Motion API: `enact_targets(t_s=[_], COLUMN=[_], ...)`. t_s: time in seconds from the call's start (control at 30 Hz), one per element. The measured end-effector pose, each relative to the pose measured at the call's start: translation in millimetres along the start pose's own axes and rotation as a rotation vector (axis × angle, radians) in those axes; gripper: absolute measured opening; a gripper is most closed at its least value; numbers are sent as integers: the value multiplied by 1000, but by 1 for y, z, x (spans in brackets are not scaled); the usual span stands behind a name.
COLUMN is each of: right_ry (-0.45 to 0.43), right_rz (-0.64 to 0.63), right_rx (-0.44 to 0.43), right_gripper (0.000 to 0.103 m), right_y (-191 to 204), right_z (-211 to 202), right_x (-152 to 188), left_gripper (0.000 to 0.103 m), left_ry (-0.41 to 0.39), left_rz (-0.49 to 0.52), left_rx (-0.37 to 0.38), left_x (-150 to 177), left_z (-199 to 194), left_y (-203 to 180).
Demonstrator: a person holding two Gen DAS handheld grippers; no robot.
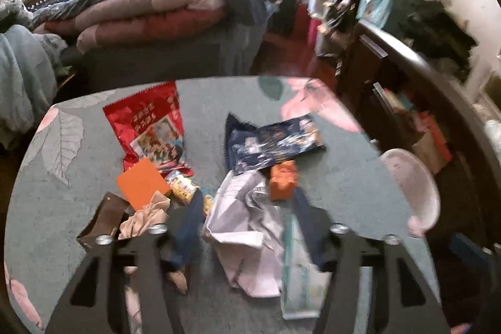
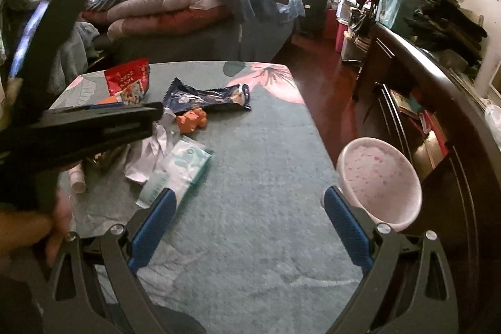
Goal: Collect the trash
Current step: 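Grasp crumpled white paper with left gripper while right grasps wet-wipe pack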
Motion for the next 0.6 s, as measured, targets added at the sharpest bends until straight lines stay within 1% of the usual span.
enact_targets(t_s=[0.07, 0.1, 0.17, 0.27, 0.33, 0.43, 0.5, 0.57, 0.6], right_ry=[2, 2, -3, -1, 10, 49, 77, 105, 116], right_rz=[8, 11, 17, 17, 18, 23, 31, 28, 22], right_rx=[-1, -2, -1, -3, -17, -64, -86, -108, -100], right_gripper=[96, 96, 96, 96, 96, 96, 96, 96, 96], right_y=[-5, -7, -7, -3, 4, 21, 32, 47, 52], right_z=[-2, -2, -1, 2, 8, 22, 32, 44, 48], right_x=[-1, -1, -4, -5, -5, -5, -3, -2, 0], left_gripper=[66, 63, 42, 41, 41, 41, 41, 41, 41], left_ry=[30, 44, 75, 34, -18, -95, -132, -158, -162], left_rz=[26, 32, 27, -8, -43, -81, -105, -125, -130], left_rx=[-41, -46, -34, -12, -2, -40, -59, -73, -79], left_x=[2, 5, 9, 8, 3, -3, -5, -4, -4], left_z=[13, 17, 25, 16, 0, -30, -48, -62, -66], left_y=[-1, -2, -3, 4, 14, 34, 47, 59, 63])
Point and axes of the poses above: each gripper's, at about its wrist camera, not at the fingertips, and z roughly the way its jaws point, y to its left, x to its underside, the point moved 7 cm from there along z, roughly the way its jaws point, and after that the axes turned 11 degrees about z, right-handed, at the moved point
